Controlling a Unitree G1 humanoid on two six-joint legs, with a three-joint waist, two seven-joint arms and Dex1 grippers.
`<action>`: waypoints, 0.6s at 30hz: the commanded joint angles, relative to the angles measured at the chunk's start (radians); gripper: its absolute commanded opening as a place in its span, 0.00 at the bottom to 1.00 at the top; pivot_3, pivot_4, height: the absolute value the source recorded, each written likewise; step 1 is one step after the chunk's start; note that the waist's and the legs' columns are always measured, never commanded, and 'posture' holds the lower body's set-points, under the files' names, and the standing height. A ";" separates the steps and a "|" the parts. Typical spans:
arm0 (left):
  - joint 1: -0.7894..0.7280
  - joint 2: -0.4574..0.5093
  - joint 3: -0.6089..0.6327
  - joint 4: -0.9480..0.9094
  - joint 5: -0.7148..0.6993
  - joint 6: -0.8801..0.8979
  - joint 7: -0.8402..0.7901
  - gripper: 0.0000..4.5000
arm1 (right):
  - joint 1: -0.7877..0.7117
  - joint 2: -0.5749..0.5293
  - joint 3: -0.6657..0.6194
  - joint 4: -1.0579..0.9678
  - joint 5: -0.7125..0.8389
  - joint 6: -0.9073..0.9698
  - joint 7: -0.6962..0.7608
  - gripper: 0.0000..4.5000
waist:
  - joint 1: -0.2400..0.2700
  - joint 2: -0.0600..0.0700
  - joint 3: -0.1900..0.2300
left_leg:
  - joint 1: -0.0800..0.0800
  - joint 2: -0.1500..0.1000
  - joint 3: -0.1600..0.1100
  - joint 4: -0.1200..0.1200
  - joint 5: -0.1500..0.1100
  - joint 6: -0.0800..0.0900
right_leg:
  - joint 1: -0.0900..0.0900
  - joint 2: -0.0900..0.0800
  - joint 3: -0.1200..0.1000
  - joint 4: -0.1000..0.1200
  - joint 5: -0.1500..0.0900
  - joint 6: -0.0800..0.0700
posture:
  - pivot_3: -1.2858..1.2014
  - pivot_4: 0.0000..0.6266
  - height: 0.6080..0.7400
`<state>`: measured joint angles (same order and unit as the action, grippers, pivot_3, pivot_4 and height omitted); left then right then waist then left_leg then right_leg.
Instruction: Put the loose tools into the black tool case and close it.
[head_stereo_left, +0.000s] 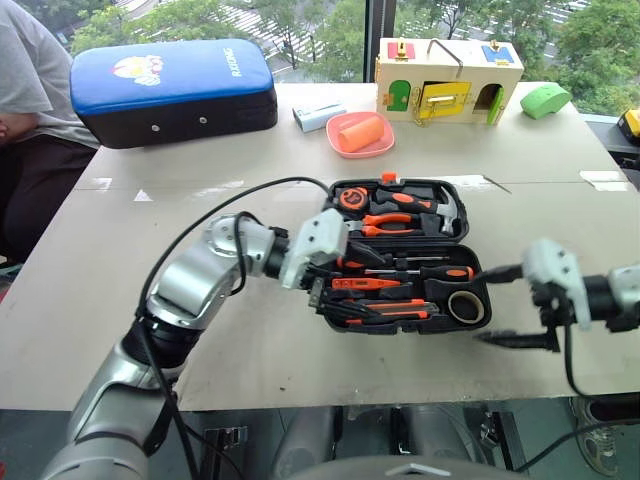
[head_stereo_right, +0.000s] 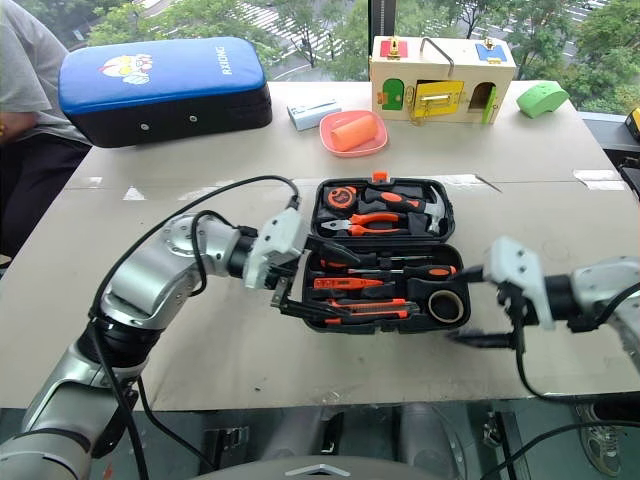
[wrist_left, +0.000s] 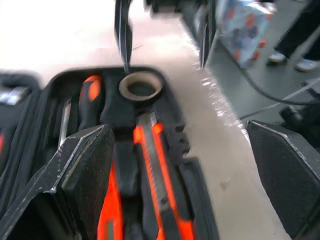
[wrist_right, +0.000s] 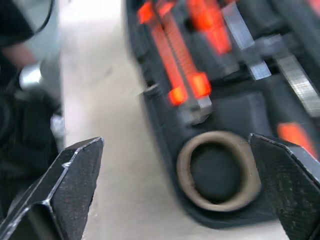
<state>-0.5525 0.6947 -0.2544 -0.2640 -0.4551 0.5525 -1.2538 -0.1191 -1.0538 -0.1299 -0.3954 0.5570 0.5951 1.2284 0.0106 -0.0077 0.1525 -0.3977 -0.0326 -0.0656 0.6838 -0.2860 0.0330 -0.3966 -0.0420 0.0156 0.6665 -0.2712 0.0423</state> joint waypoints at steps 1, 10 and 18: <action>0.101 0.072 0.162 -0.017 -0.038 0.048 0.068 0.89 | -0.077 -0.004 -0.043 0.175 -0.006 -0.014 0.005 0.89 | -0.002 0.000 0.000 | 0.001 0.000 0.001 0.000 0.000 0.000 | 0.000 0.000 0.001 0.000 0.000 0.000 | 0.52 0.24 0.96; 0.307 0.133 0.312 0.077 0.032 -0.016 0.182 0.05 | -0.332 0.132 0.198 0.667 -0.321 -0.406 0.030 0.03 | 0.004 0.001 0.001 | 0.001 0.000 0.001 -0.001 0.000 0.000 | -0.001 -0.001 0.001 0.000 0.000 0.000 | 0.52 0.24 0.96; 0.203 0.031 0.193 0.157 0.105 -0.055 0.224 0.02 | -0.416 0.204 0.281 0.723 -0.384 -0.517 0.106 0.00 | 0.002 0.002 0.001 | -0.001 -0.002 0.001 -0.001 0.000 0.000 | -0.001 -0.002 0.000 -0.001 0.000 0.000 | 0.52 0.24 0.96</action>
<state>-0.3288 0.7343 -0.0488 -0.0962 -0.3558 0.5147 -1.0353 -0.5126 -0.8515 0.1608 0.3751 0.1534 0.0883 1.3021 0.0124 -0.0058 0.1536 -0.3988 -0.0340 -0.0647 0.6823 -0.2859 0.0326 -0.3981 -0.0441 0.0159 0.6653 -0.2711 0.0423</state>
